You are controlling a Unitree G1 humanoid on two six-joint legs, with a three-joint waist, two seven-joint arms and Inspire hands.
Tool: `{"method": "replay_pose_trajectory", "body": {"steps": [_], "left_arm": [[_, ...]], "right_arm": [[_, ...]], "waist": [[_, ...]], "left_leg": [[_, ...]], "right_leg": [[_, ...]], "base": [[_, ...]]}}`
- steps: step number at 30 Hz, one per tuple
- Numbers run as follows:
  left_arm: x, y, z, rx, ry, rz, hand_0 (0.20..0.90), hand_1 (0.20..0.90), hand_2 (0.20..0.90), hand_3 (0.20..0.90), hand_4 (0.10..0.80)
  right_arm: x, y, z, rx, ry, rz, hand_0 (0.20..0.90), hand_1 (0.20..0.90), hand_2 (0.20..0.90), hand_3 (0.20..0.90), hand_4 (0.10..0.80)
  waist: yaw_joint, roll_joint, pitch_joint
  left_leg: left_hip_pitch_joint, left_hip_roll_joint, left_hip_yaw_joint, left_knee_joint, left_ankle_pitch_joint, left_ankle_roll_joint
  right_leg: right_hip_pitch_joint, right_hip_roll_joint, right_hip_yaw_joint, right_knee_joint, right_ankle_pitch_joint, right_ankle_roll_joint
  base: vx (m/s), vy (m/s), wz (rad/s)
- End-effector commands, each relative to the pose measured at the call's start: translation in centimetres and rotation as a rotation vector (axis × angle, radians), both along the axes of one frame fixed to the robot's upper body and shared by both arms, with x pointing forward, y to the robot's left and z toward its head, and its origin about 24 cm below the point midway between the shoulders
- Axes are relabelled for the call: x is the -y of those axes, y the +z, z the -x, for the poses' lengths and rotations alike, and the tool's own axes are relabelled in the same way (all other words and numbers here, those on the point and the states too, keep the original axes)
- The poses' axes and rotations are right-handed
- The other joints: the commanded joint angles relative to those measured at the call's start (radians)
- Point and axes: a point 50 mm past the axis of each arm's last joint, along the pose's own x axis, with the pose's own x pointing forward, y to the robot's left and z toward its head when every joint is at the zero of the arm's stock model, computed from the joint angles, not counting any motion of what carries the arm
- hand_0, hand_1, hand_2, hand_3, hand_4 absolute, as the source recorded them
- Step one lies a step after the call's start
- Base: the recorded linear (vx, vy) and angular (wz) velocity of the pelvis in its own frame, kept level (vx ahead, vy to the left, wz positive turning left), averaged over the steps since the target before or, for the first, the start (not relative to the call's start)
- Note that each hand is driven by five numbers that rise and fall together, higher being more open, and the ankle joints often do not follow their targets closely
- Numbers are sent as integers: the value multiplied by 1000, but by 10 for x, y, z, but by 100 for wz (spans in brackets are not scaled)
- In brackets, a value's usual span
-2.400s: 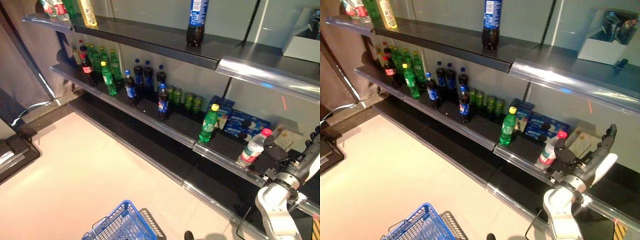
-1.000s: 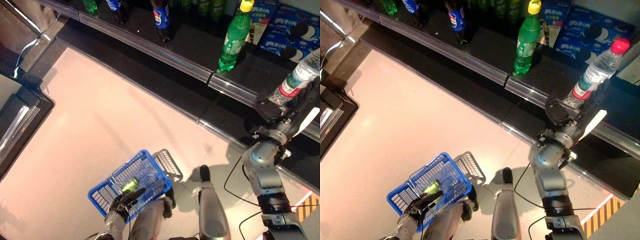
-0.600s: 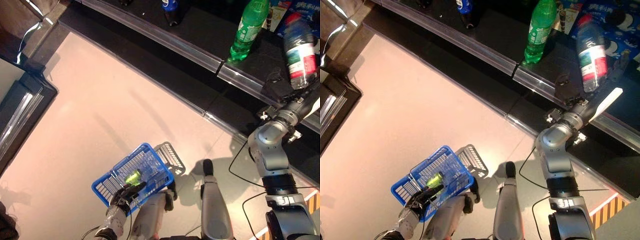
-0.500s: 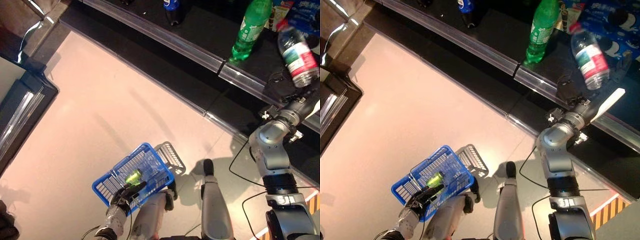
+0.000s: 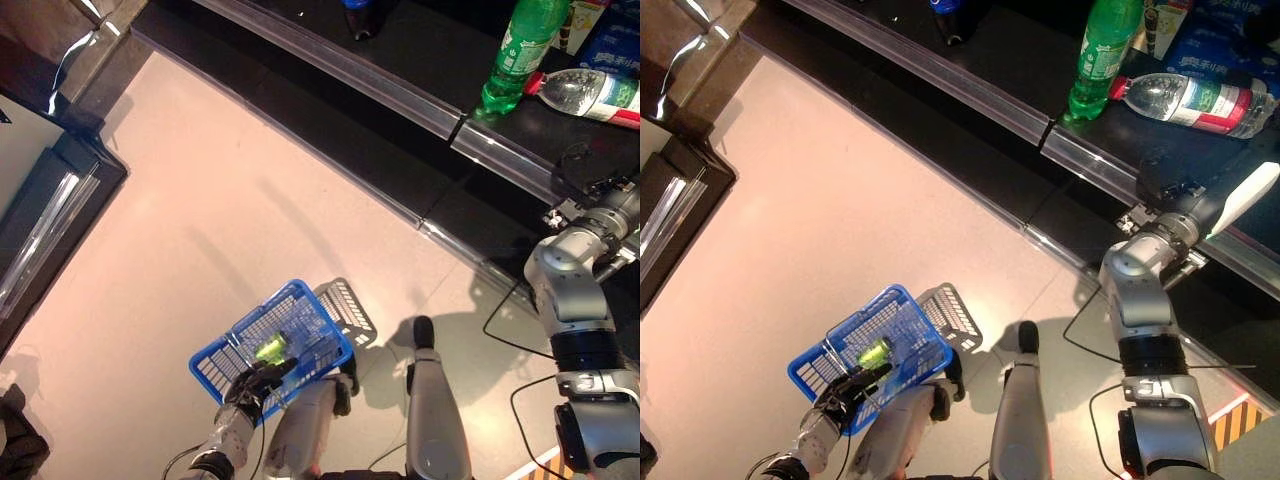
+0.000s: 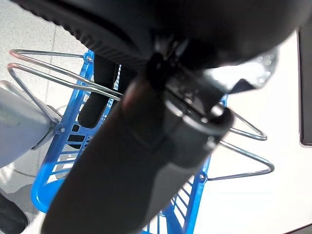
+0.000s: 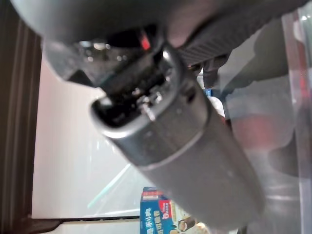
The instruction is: Pick up the drink and place into the basket.
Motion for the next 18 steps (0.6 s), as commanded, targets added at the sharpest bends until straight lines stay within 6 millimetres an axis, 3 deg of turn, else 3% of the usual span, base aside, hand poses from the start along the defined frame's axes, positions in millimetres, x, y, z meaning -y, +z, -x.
{"method": "replay_pose_trajectory", "body": {"steps": [1,5,10,18], "left_arm": [[3,-16,41,-63,-9,74,300,300,300,200,100],[-2,-15,41,-61,-7,64,300,300,300,200,100],[-14,-14,45,-61,14,42,300,300,300,200,100],[-34,-13,53,-74,36,3,300,300,300,200,100]], "right_arm": [[-1,69,14,189,5,233,900,900,900,900,800],[1,77,18,139,-33,352,900,900,900,900,800],[6,96,28,-21,-138,622,900,900,900,900,800],[5,105,36,-162,-112,794,900,900,900,900,800]], "waist": [[6,-42,-47],[5,-53,-49],[-1,-78,-58],[-4,-119,-72]], "left_leg": [[-95,9,-72,118,99,-40],[-96,13,-74,121,95,-41],[-98,22,-76,120,92,-40],[-97,39,-73,126,80,-37]], "right_leg": [[47,35,-23,68,-85,-100],[48,40,-23,70,-87,-98],[55,51,-20,65,-90,-97],[67,60,-15,62,-92,-92]], "base": [[-14,-39,1],[-8,-33,2],[-20,-51,0],[-3,-56,-2]]}}
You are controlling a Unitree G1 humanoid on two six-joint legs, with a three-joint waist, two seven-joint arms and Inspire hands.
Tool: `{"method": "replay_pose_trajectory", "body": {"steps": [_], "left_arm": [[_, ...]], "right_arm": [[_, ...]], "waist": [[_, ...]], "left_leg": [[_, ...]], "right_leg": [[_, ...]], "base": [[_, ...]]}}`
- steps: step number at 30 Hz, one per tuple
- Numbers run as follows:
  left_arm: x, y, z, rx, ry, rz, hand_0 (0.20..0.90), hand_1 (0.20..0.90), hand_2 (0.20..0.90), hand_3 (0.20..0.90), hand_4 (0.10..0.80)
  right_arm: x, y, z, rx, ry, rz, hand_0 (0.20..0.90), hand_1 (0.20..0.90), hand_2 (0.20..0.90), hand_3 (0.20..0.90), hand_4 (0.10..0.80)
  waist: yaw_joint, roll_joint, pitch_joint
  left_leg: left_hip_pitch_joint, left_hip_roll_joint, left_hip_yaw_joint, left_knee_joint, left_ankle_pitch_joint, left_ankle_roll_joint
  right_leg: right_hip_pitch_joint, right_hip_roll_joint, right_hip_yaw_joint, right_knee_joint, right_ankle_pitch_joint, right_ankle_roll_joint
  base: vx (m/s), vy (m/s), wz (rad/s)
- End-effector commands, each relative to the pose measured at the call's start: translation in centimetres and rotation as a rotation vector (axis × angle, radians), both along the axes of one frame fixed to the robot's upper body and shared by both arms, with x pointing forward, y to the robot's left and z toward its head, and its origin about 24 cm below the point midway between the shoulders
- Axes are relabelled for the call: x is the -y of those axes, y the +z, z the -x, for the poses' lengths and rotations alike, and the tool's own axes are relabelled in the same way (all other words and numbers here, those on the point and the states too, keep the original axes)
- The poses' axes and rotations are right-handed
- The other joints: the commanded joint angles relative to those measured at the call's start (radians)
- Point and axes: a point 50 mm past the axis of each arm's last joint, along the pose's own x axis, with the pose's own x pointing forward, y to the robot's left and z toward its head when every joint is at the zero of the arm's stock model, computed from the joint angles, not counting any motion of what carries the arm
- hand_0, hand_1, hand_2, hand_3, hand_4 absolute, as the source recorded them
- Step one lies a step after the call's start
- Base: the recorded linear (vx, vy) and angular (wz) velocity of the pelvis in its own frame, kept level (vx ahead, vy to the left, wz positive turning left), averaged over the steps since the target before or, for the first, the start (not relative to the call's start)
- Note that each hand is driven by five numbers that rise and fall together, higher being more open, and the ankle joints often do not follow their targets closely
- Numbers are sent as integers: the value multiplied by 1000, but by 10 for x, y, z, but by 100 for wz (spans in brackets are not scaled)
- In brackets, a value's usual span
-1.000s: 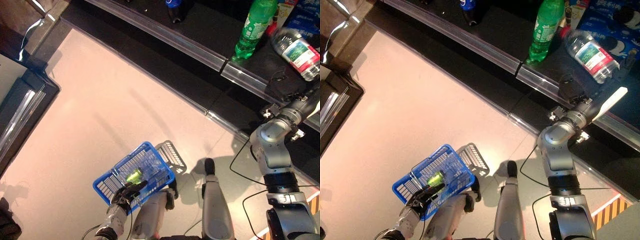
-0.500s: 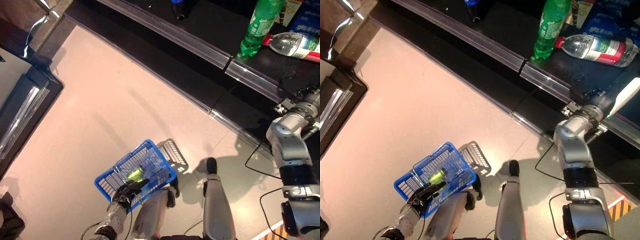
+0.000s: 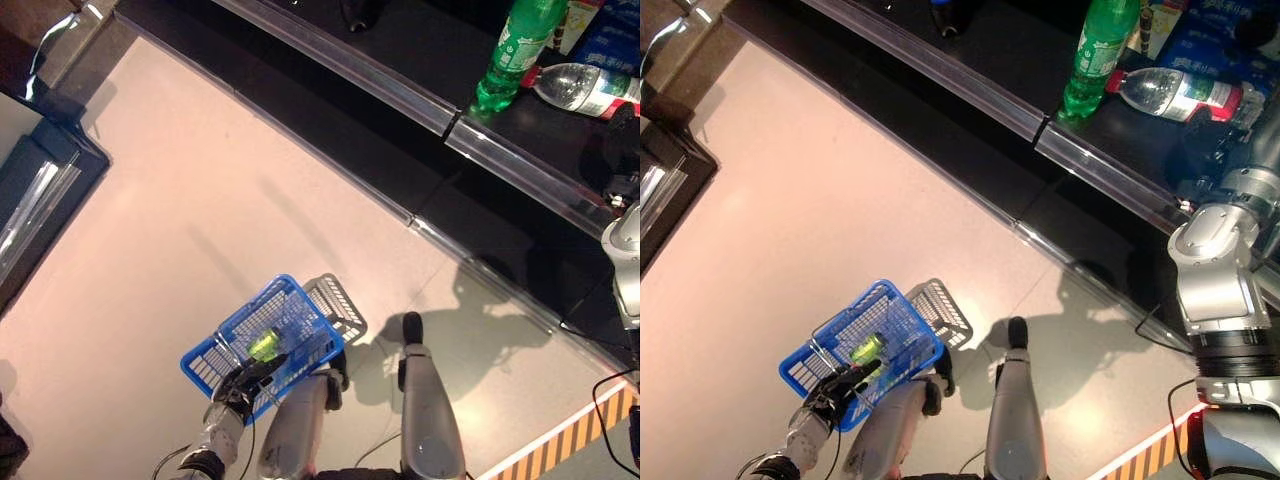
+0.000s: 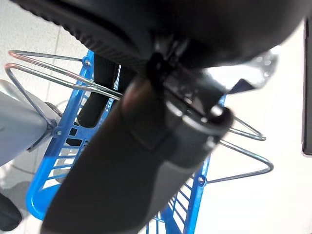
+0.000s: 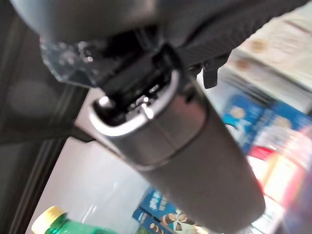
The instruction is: Pick up the drink and place into the basket.
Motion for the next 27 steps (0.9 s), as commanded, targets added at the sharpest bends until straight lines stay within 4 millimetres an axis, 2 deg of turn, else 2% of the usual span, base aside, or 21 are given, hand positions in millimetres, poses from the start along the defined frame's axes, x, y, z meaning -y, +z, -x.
{"method": "replay_pose_trajectory", "body": {"steps": [1,9,10,12,15,18,21,27], "left_arm": [[-11,-17,52,-93,-28,2,300,300,300,200,100],[-25,-14,52,-99,-37,-43,300,300,300,200,100],[-30,-12,49,-100,-42,-54,300,300,300,200,100],[-30,-12,49,-100,-43,-56,300,300,300,200,100],[-37,-7,42,-97,-49,-68,300,300,300,200,100],[-40,-6,40,-96,-53,-73,300,300,300,200,100],[-42,-4,37,-94,-57,-80,300,300,300,200,100],[-44,2,27,-73,-67,-95,300,300,300,200,100]], "right_arm": [[-16,36,15,40,36,225,900,900,900,900,800],[-4,33,3,-163,-5,261,900,900,900,900,800],[0,35,-2,-231,-11,267,900,900,900,900,800],[1,35,-4,-248,-11,270,900,900,900,900,800],[7,33,-16,-398,5,260,900,900,900,900,800],[10,30,-21,-459,4,253,900,900,900,900,800],[17,30,-23,-481,-20,237,900,900,900,900,800],[24,47,-24,-439,-91,245,900,900,900,900,800]], "waist": [[4,-66,-94],[24,-95,-99],[32,-99,-97],[33,-99,-96],[44,-101,-91],[47,-101,-85],[50,-102,-80],[55,-92,-60]], "left_leg": [[-80,23,-66,80,96,-29],[-83,31,-78,81,88,-26],[-89,32,-83,85,89,-26],[-91,32,-84,86,89,-26],[-105,32,-94,88,95,-27],[-111,33,-100,92,102,-29],[-115,33,-103,90,100,-27],[-148,29,-114,97,105,-27]], "right_leg": [[69,43,-12,52,-91,-83],[81,50,-17,38,-87,-79],[81,51,-20,37,-87,-79],[81,52,-21,38,-87,-80],[72,58,-26,42,-92,-84],[66,62,-28,48,-94,-88],[61,64,-29,51,-96,-90],[20,73,-32,77,-100,-93]], "base": [[-4,-91,-3],[-2,-89,0],[-9,-78,4],[-8,-64,4],[-14,-77,12],[-7,-51,1],[-3,-65,-1],[-30,-56,0]]}}
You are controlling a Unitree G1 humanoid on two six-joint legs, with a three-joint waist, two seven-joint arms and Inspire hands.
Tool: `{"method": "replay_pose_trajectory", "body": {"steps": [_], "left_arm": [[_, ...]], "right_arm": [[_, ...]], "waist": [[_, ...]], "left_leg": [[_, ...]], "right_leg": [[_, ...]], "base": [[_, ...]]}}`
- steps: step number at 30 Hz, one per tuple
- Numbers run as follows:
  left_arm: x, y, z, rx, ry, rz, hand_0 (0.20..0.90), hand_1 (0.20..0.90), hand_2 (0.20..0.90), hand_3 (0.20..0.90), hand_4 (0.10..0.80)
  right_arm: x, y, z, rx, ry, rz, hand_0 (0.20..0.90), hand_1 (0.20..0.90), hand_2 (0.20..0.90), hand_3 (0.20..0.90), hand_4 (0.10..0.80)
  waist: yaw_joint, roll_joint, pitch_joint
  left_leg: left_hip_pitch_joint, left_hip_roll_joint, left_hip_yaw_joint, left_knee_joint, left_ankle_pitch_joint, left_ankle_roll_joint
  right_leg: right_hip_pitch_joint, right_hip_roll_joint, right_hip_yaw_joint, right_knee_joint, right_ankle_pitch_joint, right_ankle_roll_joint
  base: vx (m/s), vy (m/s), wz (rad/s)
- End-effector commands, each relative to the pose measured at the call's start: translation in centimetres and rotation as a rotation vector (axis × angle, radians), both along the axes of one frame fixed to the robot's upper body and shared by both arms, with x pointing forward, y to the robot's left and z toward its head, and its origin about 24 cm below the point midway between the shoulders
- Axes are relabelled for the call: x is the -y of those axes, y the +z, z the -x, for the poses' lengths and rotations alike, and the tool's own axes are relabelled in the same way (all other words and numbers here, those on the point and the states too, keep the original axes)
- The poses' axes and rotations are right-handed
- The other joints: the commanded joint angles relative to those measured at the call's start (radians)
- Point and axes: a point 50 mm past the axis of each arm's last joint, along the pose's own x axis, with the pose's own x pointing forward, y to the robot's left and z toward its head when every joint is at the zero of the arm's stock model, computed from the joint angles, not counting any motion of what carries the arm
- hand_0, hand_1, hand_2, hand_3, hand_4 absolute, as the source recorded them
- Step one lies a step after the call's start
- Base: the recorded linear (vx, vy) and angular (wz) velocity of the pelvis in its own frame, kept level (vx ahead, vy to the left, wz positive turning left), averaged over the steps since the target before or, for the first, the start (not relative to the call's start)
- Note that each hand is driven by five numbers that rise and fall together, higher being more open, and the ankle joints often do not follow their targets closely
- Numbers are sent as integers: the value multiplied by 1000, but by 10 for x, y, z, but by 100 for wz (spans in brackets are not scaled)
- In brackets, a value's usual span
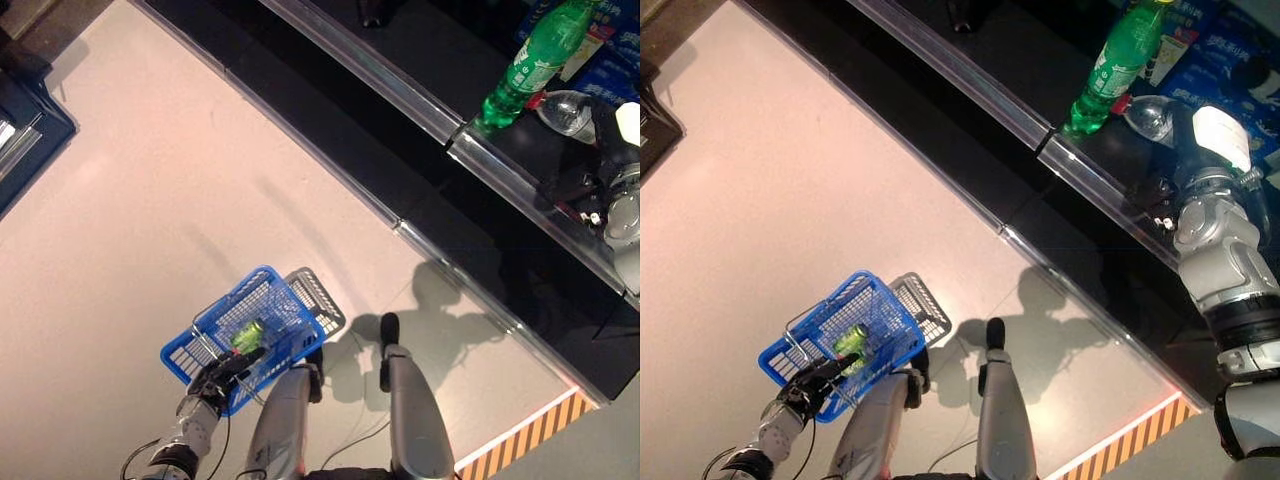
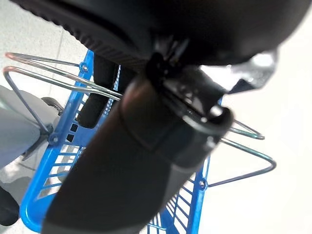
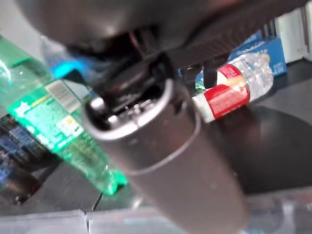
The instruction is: Pick up the drink and place into the basket.
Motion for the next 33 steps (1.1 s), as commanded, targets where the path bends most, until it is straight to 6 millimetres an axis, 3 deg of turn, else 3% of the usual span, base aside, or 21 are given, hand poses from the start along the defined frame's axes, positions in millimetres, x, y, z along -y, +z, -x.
{"method": "replay_pose_trajectory", "body": {"steps": [1,16,24,33], "left_arm": [[-8,-15,37,-91,-62,-29,300,300,300,200,100],[-4,-11,31,-48,-85,-1,300,300,300,200,100],[-2,-9,26,-30,-85,1,300,300,300,200,100],[-5,-7,21,-35,-91,-13,300,300,300,200,100]], "right_arm": [[9,63,18,208,-62,133,900,900,900,900,800],[1,110,31,339,-161,306,900,900,900,900,800],[0,113,38,345,-173,305,900,900,900,900,800],[17,104,35,294,-220,228,900,900,900,900,800]], "waist": [[18,-21,-60],[-2,15,-32],[-15,13,-36],[-11,19,-35]], "left_leg": [[-86,10,-87,29,134,-22],[-104,8,-83,-25,170,-32],[-97,12,-72,-37,165,-33],[-100,9,-76,-55,165,-35]], "right_leg": [[37,56,-6,79,-100,-86],[-14,76,0,75,-99,-93],[-21,77,5,72,-98,-92],[-33,79,-2,75,-98,-93]], "base": [[-28,-41,0],[-22,-4,-2],[-12,-1,-5],[-16,-30,0]]}}
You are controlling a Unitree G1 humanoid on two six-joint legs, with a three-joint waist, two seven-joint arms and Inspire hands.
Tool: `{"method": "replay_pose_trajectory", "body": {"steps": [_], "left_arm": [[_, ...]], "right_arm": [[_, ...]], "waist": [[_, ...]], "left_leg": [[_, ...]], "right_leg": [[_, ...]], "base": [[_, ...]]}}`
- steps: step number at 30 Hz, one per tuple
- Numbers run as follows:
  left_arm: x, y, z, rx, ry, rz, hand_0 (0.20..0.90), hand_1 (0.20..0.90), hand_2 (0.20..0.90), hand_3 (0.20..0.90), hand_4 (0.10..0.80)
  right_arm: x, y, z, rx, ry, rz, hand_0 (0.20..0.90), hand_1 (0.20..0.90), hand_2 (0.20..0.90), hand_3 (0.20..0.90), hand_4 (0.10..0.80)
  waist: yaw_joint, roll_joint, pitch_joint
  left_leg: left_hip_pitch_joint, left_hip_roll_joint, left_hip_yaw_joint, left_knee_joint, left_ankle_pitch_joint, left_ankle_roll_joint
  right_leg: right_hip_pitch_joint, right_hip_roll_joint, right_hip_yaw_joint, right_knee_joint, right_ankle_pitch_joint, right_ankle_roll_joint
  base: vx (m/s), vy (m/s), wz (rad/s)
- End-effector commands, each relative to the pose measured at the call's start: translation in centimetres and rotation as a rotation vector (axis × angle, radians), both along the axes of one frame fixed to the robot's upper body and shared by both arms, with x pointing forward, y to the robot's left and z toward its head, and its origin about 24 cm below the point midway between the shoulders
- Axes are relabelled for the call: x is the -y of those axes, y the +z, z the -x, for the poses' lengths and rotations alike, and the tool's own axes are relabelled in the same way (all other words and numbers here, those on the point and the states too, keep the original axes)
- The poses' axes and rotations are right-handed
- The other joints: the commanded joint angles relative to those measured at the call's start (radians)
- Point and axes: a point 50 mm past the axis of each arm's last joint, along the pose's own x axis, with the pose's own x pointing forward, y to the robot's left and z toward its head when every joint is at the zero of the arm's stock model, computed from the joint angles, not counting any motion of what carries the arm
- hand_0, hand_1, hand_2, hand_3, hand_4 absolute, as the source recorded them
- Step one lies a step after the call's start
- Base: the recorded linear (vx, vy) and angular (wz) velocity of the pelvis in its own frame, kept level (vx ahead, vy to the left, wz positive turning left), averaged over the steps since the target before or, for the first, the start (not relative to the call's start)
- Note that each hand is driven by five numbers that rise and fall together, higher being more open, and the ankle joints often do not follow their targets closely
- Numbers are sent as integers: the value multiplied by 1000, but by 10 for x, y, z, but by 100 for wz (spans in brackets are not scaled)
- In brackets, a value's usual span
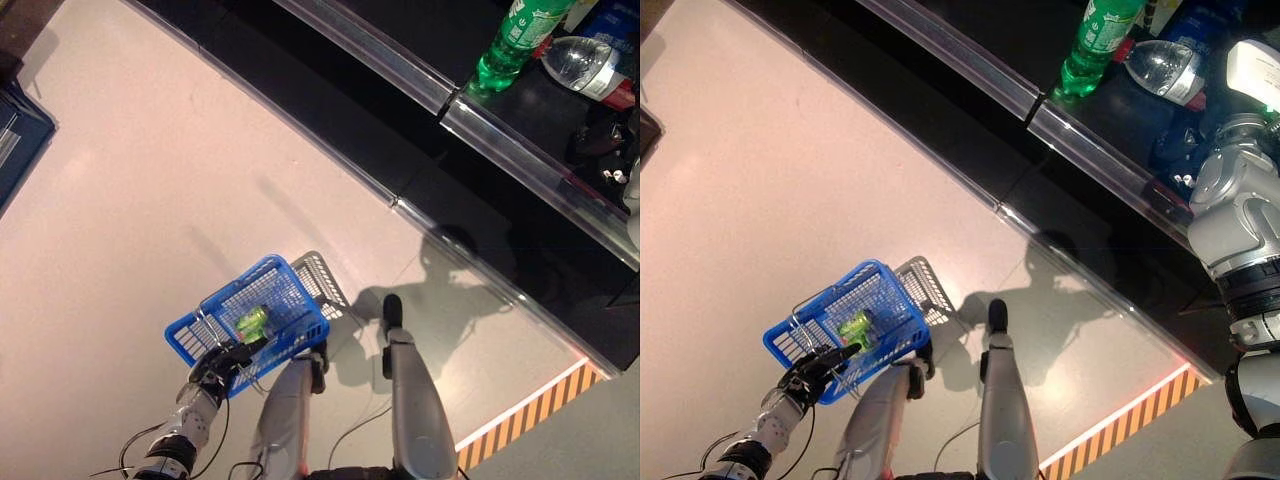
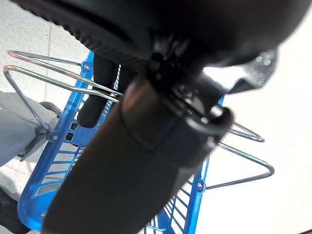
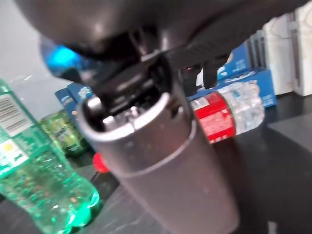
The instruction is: Pick up the drink and place into the basket.
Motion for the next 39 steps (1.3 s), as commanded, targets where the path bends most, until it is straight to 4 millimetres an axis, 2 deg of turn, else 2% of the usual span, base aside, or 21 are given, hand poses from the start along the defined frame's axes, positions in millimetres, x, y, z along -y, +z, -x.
{"method": "replay_pose_trajectory", "body": {"steps": [1,9,18,24,30,31,34,35,37,38,39], "left_arm": [[-7,-17,35,-88,-41,-10,300,300,300,200,100],[-9,-14,31,-77,-55,-14,300,300,300,200,100],[-13,-13,32,-81,-75,-13,300,300,300,200,100],[-11,-14,34,-76,-89,-6,300,300,300,200,100],[-13,-12,34,-68,-93,-4,300,300,300,200,100],[-15,-11,33,-67,-93,-8,300,300,300,200,100],[-19,-9,33,-64,-91,-11,300,300,300,200,100],[-22,-8,32,-60,-92,-15,300,300,300,200,100],[-24,-7,31,-58,-93,-18,300,300,300,200,100],[-26,-7,32,-57,-96,-19,300,300,300,200,100],[-28,-6,33,-57,-100,-24,300,300,300,200,100]], "right_arm": [[21,63,33,204,-112,119,900,900,900,900,800],[25,67,26,161,-120,97,900,900,900,900,800],[25,88,27,159,-151,107,900,900,900,900,800],[24,95,28,139,-154,120,900,900,900,900,800],[23,86,22,-22,-143,59,900,900,900,900,800],[26,77,19,-129,-129,0,900,900,900,900,800],[27,67,15,-227,-120,-41,900,900,900,900,800],[30,60,13,-288,-112,-80,571,571,571,516,416],[32,57,12,-315,-112,-94,451,451,451,376,276],[34,55,12,-327,-112,-109,300,300,300,200,100],[37,55,12,-332,-115,-123,300,300,300,200,100]], "waist": [[18,-7,-45],[27,11,-31],[40,32,-17],[42,37,-17],[44,39,-17],[46,36,-17],[48,32,-17],[51,29,-17],[53,29,-17],[56,28,-17],[60,27,-17]], "left_leg": [[-36,20,-75,-54,164,-31],[-47,19,-83,-72,175,-34],[-72,25,-98,-99,202,-45],[-87,29,-101,-113,211,-51],[-91,32,-101,-128,220,-56],[-85,33,-99,-135,222,-57],[-86,34,-101,-132,221,-57],[-86,34,-102,-130,219,-57],[-87,34,-103,-127,219,-56],[-87,33,-104,-123,218,-56],[-88,33,-108,-118,218,-56]], "right_leg": [[54,72,-33,59,-108,-95],[31,76,-40,71,-111,-101],[-7,90,-55,87,-121,-112],[-27,95,-60,91,-124,-115],[-37,95,-66,85,-121,-118],[-33,97,-67,82,-123,-120],[-37,97,-67,87,-123,-122],[-37,97,-69,90,-124,-125],[-39,96,-70,94,-126,-126],[-39,95,-71,97,-127,-127],[-38,94,-75,99,-127,-128]], "base": [[-9,-47,0],[-1,-45,-1],[25,-62,-2],[12,-30,-1],[-3,-10,-1],[0,0,0],[0,0,0],[0,0,0],[-9,-9,2],[-21,-32,4],[-25,-43,3]]}}
